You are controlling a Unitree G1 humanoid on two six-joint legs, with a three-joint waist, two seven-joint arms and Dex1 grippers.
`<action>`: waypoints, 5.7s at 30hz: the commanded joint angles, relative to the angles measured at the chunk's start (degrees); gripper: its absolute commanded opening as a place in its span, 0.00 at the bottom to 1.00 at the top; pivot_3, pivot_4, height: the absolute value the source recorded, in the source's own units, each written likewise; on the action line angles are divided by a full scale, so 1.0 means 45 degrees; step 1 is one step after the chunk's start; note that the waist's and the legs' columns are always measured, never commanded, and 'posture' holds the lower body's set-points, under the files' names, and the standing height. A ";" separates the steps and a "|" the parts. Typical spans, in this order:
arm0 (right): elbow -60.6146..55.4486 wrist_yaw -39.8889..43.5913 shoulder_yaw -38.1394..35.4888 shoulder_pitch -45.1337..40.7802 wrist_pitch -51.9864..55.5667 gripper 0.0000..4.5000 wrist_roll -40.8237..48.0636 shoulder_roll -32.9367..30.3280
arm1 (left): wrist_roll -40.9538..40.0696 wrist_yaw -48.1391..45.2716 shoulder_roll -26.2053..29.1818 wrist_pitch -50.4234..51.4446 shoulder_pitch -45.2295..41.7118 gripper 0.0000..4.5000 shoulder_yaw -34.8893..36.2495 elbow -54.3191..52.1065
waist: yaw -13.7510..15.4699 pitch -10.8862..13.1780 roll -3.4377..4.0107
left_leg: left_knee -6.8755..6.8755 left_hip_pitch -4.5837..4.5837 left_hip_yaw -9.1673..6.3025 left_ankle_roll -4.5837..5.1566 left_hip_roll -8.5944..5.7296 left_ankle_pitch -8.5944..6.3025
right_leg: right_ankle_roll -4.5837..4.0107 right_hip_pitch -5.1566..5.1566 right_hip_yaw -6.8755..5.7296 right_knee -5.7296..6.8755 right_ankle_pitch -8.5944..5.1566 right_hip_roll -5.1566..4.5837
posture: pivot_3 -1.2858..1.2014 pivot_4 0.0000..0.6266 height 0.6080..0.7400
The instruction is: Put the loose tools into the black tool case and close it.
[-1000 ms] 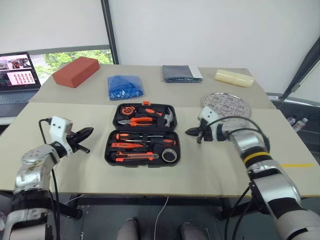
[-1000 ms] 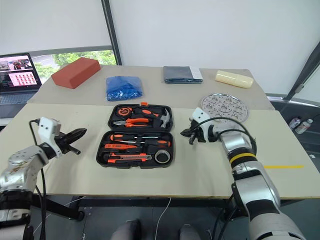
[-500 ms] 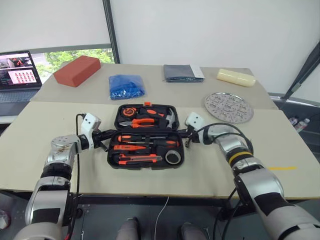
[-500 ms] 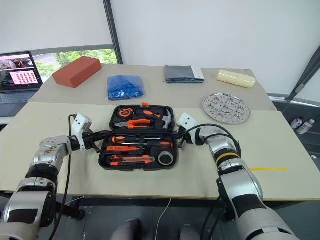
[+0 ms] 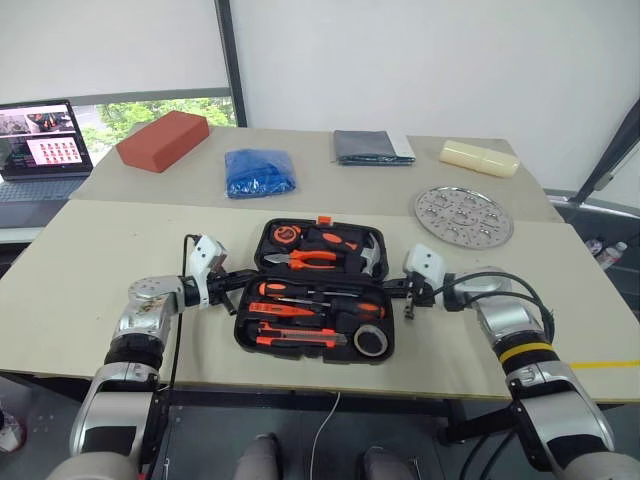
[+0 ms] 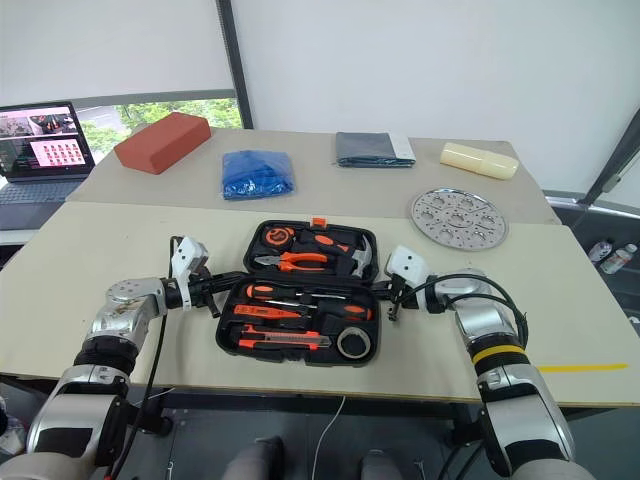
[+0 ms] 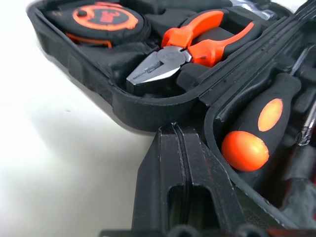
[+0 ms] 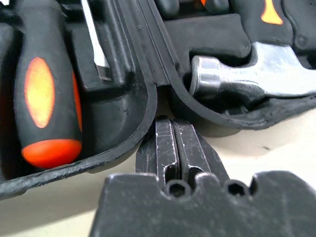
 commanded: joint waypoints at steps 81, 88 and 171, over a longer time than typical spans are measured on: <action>-0.8713 0.1303 -0.0710 0.7796 0.0785 0.06 0.6644 -0.5305 | -0.1850 0.1221 0.1466 -0.2862 0.2277 0.35 0.1649 -0.2801 | 0.0018 0.0155 -0.0015 | -0.0012 0.0047 -0.0026 -0.0073 -0.0006 0.0143 | -0.0070 0.0089 -0.0030 -0.0046 0.0125 -0.0028 | 0.52 0.24 1.00; -1.0152 0.0333 0.1103 0.6725 0.2785 0.00 0.4881 -0.3808 | 0.0070 -0.0228 0.1090 -0.2802 -0.0634 0.00 -0.0515 0.1016 | -0.0101 0.0149 -0.0024 | -0.0020 0.0012 -0.0025 -0.0062 -0.0005 0.0144 | 0.0062 0.0016 -0.0017 -0.0044 0.0140 -0.0010 | 0.52 0.24 1.00; -0.7319 -0.1330 0.1320 0.3676 0.2144 0.00 0.2339 0.1405 | -0.0288 0.1626 -0.0619 0.4393 0.2708 0.00 -0.2915 -0.7270 | -0.0270 -0.0085 0.0132 | -0.0145 0.0256 -0.0034 -0.0063 -0.0021 0.0123 | -0.0027 0.0174 -0.0012 -0.0108 0.0023 -0.0025 | 0.52 0.24 1.00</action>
